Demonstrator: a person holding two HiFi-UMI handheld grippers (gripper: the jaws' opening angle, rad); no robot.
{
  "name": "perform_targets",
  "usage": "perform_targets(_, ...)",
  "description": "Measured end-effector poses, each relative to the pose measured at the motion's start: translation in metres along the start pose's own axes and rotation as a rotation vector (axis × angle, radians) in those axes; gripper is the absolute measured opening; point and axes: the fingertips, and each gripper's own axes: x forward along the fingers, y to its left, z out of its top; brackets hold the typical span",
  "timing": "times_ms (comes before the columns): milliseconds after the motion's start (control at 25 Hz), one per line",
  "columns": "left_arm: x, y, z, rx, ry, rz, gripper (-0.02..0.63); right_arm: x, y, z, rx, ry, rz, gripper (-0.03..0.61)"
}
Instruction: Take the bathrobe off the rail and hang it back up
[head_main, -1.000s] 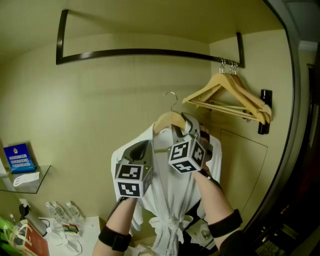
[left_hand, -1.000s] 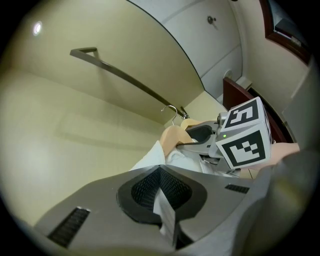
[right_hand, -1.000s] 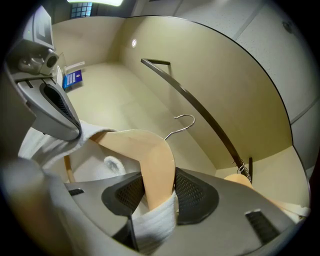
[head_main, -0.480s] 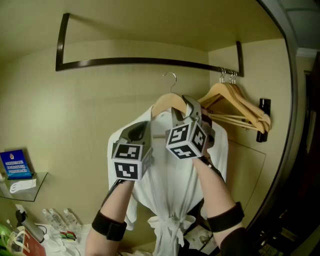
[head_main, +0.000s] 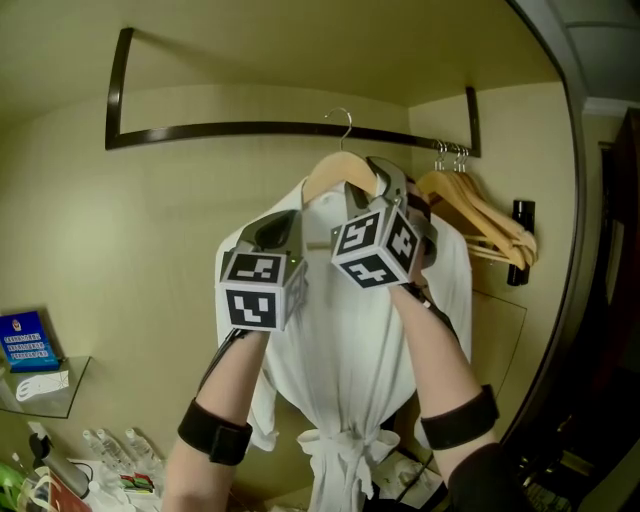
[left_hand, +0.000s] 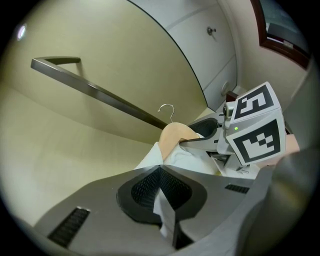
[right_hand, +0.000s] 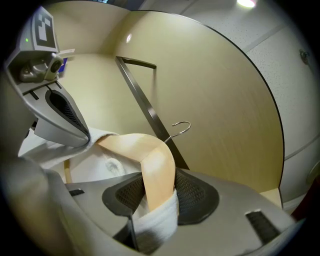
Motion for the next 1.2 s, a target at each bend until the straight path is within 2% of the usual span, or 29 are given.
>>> perform_targets(200,0.010,0.011,-0.002,-0.038,0.011,-0.007,0.000,0.014,0.003,0.001,-0.014,0.041,0.011,0.198)
perform_targets(600,0.010,0.023,-0.033,-0.074,0.034,-0.002,0.000,0.019,0.032,-0.012,-0.035,0.076,0.041,0.199)
perform_targets(1000,0.007,0.027,-0.034,-0.050,0.022,0.034,0.002,0.019,0.038,-0.012,-0.060,0.050,0.041,0.201)
perform_targets(1200,0.000,0.029,-0.032,-0.021,0.036,0.066,0.002,0.013,0.041,-0.008,-0.046,-0.001,0.044,0.201)
